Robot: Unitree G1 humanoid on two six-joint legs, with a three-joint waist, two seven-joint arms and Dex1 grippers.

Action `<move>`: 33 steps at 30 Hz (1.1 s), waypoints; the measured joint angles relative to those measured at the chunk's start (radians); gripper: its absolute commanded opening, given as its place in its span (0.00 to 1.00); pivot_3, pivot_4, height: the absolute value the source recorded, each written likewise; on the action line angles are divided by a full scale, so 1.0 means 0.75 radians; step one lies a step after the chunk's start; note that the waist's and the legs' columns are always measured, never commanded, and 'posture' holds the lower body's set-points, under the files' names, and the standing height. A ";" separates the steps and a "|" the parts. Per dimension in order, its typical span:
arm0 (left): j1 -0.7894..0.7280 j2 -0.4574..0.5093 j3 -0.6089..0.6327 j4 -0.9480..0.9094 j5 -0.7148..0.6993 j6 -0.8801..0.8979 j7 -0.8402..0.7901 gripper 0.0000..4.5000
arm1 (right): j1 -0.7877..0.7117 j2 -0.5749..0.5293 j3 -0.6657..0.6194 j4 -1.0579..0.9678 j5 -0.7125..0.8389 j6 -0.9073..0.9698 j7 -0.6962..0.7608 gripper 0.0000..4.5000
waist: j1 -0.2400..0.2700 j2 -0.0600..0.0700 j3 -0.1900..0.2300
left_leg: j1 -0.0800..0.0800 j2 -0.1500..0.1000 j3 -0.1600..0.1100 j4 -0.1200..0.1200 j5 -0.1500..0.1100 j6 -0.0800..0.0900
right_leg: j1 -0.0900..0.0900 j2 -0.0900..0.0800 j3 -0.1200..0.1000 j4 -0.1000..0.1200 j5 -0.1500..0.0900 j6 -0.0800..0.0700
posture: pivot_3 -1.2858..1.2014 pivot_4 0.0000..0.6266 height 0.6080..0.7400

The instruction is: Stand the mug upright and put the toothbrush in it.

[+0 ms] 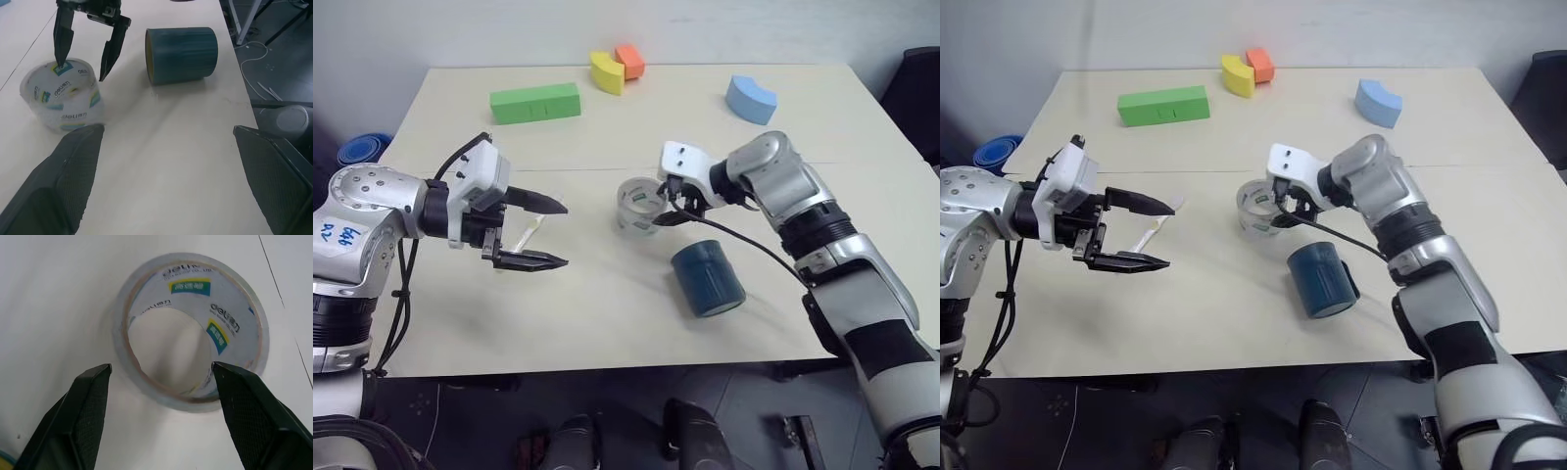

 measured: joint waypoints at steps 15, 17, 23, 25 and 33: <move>0.000 -0.001 0.007 -0.009 0.004 0.004 0.045 1.00 | -0.059 0.157 0.043 0.301 -0.205 -0.303 0.001 0.05 | -0.015 0.000 0.000 | 0.002 0.000 -0.002 0.000 0.001 -0.001 | 0.000 0.000 0.001 0.003 0.000 0.000 | 0.52 0.24 1.00; 0.000 -0.001 0.007 -0.012 0.005 0.004 0.049 1.00 | -0.069 0.167 0.039 0.337 -0.210 -0.319 -0.019 0.05 | -0.015 0.000 0.000 | 0.002 0.000 -0.002 0.000 0.001 -0.001 | 0.000 0.000 0.001 0.004 0.000 0.000 | 0.52 0.24 1.00; 0.000 -0.023 0.008 -0.012 0.008 0.004 0.068 1.00 | -0.081 0.177 -0.014 0.378 -0.216 -0.318 -0.051 0.05 | -0.015 0.001 0.000 | 0.002 0.000 -0.002 0.000 0.001 -0.001 | 0.000 0.000 0.001 0.004 0.000 0.000 | 0.52 0.24 1.00; -0.003 -0.047 0.010 -0.012 0.007 0.008 0.079 1.00 | -0.083 0.170 -0.055 0.375 -0.209 -0.309 -0.069 0.05 | -0.013 0.001 0.001 | 0.002 0.000 -0.002 0.000 0.001 -0.001 | 0.000 0.000 0.001 0.004 0.000 0.000 | 0.52 0.24 1.00; -0.065 -0.175 0.005 -0.113 -0.105 0.130 0.104 1.00 | 0.126 -0.278 -0.442 -0.341 -0.065 0.161 -0.160 0.05 | 0.042 0.001 0.002 | -0.002 -0.001 -0.011 0.001 0.000 0.000 | 0.001 0.000 0.000 0.005 0.000 0.000 | 0.52 0.24 1.00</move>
